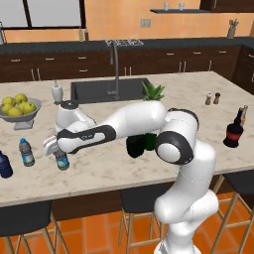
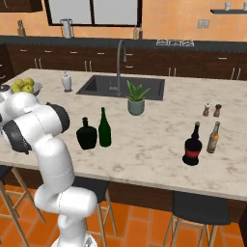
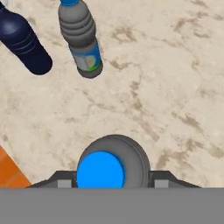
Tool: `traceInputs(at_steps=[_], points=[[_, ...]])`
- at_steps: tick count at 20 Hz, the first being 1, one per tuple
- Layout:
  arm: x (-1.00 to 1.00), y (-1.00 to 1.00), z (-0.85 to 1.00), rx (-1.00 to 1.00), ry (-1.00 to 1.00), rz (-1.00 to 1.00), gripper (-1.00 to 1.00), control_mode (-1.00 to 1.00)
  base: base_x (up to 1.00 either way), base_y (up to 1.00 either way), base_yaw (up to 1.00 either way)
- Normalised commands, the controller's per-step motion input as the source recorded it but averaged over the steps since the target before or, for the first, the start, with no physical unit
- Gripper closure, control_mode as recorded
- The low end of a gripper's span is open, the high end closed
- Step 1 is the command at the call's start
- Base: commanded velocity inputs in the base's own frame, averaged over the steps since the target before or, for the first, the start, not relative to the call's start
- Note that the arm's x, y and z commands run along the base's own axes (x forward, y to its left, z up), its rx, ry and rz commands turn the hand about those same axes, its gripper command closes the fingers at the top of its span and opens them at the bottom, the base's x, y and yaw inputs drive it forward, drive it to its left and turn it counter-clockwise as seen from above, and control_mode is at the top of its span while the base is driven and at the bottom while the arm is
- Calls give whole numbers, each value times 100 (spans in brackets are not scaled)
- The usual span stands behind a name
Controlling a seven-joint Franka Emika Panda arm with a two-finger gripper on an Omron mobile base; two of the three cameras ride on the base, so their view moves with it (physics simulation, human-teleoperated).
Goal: Move the plastic bottles in the middle to the plastics group, and the glass bottles in the middle to the glass group.
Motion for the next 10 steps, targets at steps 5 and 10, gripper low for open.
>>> traceInputs(at_steps=[5,10], points=[[38,11,0,9,0,1,100,-100,0,0,0],[22,35,-2,1,0,3,100,-100,0,0,0]])
